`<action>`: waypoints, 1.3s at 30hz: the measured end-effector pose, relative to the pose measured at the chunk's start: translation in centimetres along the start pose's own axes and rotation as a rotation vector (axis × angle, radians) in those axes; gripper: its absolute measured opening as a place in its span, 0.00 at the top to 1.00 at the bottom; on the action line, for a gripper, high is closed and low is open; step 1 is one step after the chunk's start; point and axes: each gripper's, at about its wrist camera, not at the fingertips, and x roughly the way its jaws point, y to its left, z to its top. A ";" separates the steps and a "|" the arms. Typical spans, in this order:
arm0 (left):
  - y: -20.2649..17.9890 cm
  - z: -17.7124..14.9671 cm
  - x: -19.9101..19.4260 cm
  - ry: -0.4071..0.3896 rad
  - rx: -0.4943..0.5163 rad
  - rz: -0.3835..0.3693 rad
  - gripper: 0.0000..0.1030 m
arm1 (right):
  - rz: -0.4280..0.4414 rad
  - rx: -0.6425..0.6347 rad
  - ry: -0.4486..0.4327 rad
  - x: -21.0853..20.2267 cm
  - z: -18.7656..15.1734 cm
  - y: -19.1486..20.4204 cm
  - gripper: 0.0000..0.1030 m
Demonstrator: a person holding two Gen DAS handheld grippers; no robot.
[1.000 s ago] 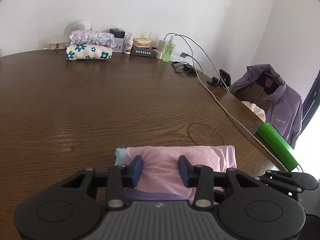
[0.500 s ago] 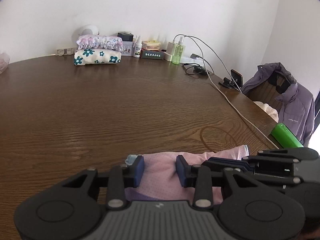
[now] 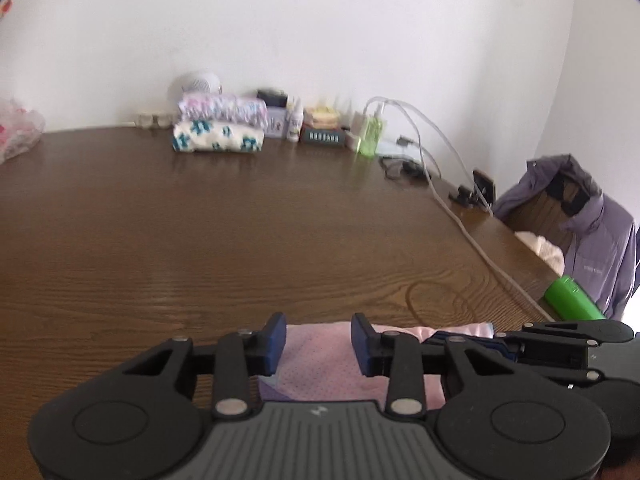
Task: Fold clothes
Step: 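Grasp the folded pink bundle's edge with the left gripper while the right gripper grasps beside it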
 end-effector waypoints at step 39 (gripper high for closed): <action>1.9 -5.1 -3.5 0.124 0.198 -0.156 0.92 | 0.113 -0.197 0.014 -5.6 -6.2 -0.6 0.75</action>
